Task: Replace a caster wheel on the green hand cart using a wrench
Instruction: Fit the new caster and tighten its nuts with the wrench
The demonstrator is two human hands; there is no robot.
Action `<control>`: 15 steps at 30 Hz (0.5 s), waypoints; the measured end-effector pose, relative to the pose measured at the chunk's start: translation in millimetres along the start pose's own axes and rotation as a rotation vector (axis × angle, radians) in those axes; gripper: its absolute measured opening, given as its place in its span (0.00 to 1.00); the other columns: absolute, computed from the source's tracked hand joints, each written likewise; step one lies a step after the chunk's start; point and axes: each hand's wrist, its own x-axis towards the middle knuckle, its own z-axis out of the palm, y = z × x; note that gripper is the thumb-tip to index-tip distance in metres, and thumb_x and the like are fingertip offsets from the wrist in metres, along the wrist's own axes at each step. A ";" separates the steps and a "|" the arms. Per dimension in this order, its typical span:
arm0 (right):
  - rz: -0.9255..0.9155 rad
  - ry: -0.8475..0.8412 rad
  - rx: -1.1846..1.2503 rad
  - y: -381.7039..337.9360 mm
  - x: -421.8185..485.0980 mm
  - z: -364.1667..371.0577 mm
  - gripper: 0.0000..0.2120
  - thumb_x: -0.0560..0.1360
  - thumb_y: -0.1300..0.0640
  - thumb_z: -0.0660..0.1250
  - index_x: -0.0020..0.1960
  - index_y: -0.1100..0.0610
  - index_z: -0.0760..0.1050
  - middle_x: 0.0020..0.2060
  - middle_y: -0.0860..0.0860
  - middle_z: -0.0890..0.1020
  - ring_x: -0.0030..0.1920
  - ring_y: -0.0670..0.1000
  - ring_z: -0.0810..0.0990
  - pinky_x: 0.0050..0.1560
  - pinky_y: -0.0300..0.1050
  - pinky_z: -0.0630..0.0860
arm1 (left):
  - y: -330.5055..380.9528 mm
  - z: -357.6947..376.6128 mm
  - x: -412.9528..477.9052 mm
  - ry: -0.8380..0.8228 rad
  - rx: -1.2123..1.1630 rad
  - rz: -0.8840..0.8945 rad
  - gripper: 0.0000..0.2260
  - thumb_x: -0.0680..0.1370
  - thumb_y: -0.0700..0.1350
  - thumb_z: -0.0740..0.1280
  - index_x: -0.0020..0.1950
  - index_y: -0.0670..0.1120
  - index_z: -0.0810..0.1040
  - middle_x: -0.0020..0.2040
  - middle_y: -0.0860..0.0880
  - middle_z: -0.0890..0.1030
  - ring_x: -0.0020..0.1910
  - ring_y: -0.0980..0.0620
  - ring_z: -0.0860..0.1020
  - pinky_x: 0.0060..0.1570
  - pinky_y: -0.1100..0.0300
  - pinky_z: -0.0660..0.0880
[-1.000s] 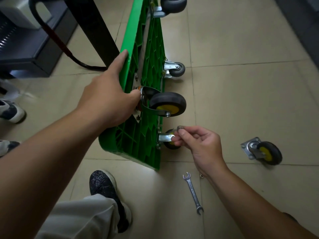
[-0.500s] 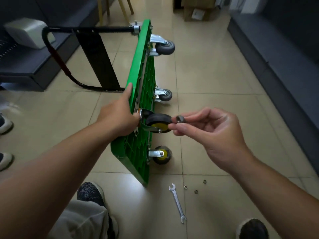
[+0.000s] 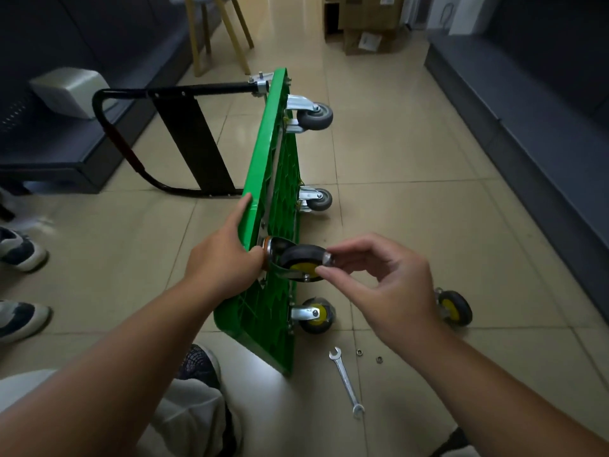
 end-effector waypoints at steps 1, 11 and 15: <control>0.018 0.009 -0.009 7.6 -1.9 5.4 0.12 0.67 0.64 0.80 0.48 0.57 0.83 0.41 0.49 0.86 0.42 0.53 0.85 0.47 0.49 0.83 | 0.8 0.7 -0.4 0.004 -0.022 0.005 0.39 0.79 0.49 0.68 0.79 0.71 0.47 0.51 0.47 0.79 0.35 0.48 0.80 0.32 0.57 0.74; 0.339 0.050 0.161 65.9 1.1 63.9 0.11 0.68 0.61 0.81 0.47 0.58 0.82 0.38 0.54 0.85 0.40 0.56 0.84 0.44 0.53 0.84 | -5.6 3.1 46.6 -0.134 -0.294 0.021 0.42 0.78 0.38 0.72 0.81 0.60 0.50 0.52 0.58 0.77 0.45 0.55 0.83 0.37 0.63 0.79; 0.377 -0.014 0.168 76.8 0.2 79.4 0.10 0.69 0.63 0.79 0.49 0.59 0.82 0.39 0.55 0.85 0.42 0.56 0.84 0.46 0.53 0.83 | -1.9 2.3 51.8 -0.138 -0.201 0.057 0.45 0.78 0.40 0.72 0.81 0.64 0.46 0.47 0.66 0.71 0.44 0.60 0.80 0.38 0.64 0.77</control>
